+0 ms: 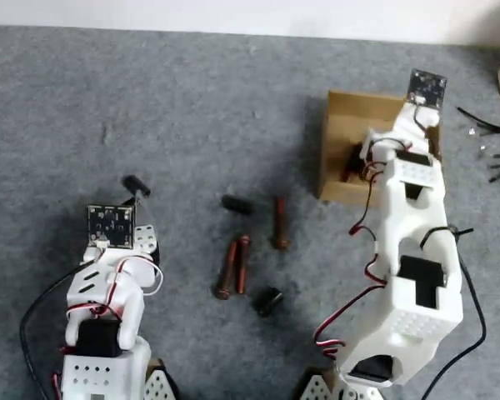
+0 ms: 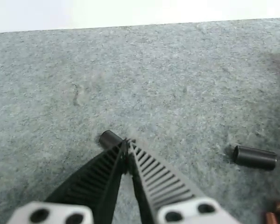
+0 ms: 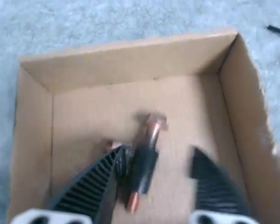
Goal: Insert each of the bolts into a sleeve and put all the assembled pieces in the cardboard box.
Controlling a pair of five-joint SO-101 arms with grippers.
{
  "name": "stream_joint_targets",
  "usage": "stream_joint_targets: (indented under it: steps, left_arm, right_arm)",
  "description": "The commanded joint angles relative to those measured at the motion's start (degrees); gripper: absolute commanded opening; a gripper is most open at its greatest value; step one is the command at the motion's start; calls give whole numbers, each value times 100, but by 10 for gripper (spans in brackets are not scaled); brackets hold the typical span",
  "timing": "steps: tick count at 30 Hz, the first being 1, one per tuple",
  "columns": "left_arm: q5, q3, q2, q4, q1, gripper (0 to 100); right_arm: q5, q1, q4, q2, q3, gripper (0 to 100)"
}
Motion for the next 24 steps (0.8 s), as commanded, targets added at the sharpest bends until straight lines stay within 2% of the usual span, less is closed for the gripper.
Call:
stream_joint_targets:
  steps: [1, 4, 5, 9, 24]
  left_arm:
    - [-35, 22, -57, -123, 101, 7]
    - [-35, 22, -57, -123, 101, 7]
    - [-35, 22, -57, -123, 101, 7]
    - [-35, 22, -57, -123, 101, 7]
    - [-35, 22, -57, -123, 101, 8]
  right_arm:
    - [149, -198, 479, -110, -224, 727]
    - [149, -277, 497, -92, -215, 967]
    - [141, -321, 497, -84, -207, 980]
    - [141, -356, 497, -84, -198, 904]
    - [141, -330, 523, -286, -198, 900]
